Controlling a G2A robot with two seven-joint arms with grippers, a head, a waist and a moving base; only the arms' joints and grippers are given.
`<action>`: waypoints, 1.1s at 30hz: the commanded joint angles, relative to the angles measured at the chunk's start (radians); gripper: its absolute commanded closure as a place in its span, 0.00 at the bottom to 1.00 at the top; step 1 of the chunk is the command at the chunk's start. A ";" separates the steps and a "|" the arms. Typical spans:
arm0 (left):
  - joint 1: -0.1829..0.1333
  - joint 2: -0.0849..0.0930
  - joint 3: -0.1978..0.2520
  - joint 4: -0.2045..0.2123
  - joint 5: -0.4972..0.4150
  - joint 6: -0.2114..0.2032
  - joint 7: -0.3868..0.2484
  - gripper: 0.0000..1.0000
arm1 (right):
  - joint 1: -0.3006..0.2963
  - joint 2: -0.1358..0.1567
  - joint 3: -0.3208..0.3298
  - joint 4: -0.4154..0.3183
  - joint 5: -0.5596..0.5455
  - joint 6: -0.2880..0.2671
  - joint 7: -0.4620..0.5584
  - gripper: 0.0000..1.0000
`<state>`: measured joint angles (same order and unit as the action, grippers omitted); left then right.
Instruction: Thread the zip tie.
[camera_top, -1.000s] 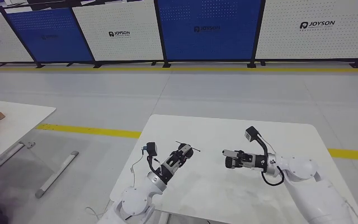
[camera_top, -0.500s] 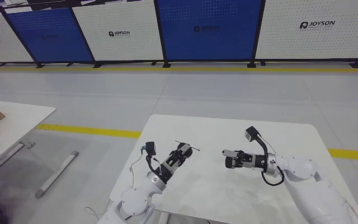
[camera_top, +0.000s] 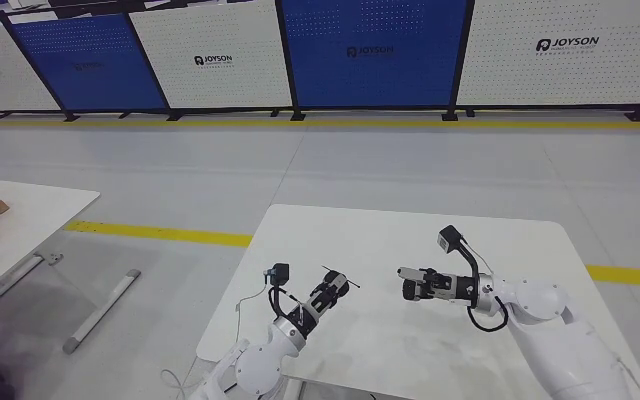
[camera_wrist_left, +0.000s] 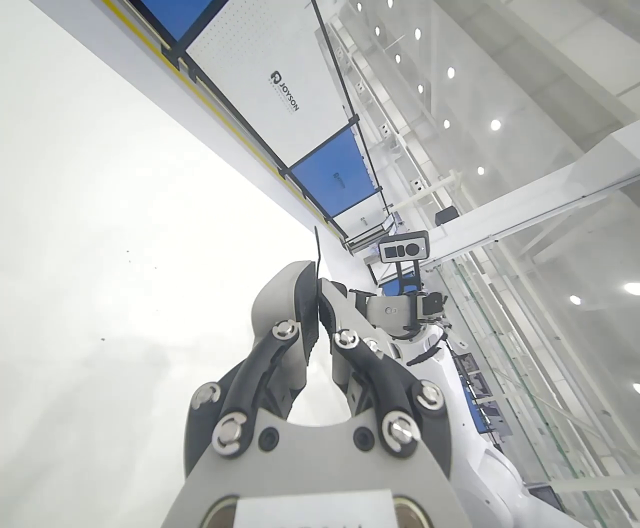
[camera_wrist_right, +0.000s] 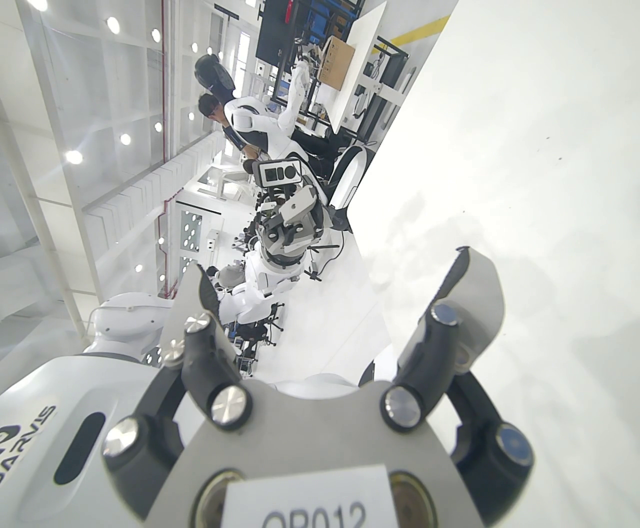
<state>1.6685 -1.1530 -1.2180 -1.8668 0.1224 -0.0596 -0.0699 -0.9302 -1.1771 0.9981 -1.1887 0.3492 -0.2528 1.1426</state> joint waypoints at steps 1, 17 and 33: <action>0.000 0.000 0.000 0.000 0.000 0.000 0.000 1.00 | 0.000 0.000 0.000 0.000 0.000 0.000 0.000 0.00; 0.000 0.000 0.000 0.000 0.000 0.000 0.000 1.00 | 0.000 0.000 0.000 0.000 0.000 0.000 0.000 0.00; -0.028 -0.016 0.049 0.026 -0.097 0.044 0.019 1.00 | 0.000 0.000 0.000 0.000 0.000 0.000 0.000 0.00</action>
<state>1.6396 -1.1693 -1.1697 -1.8409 0.0251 -0.0159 -0.0505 -0.9302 -1.1771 0.9981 -1.1887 0.3492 -0.2528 1.1426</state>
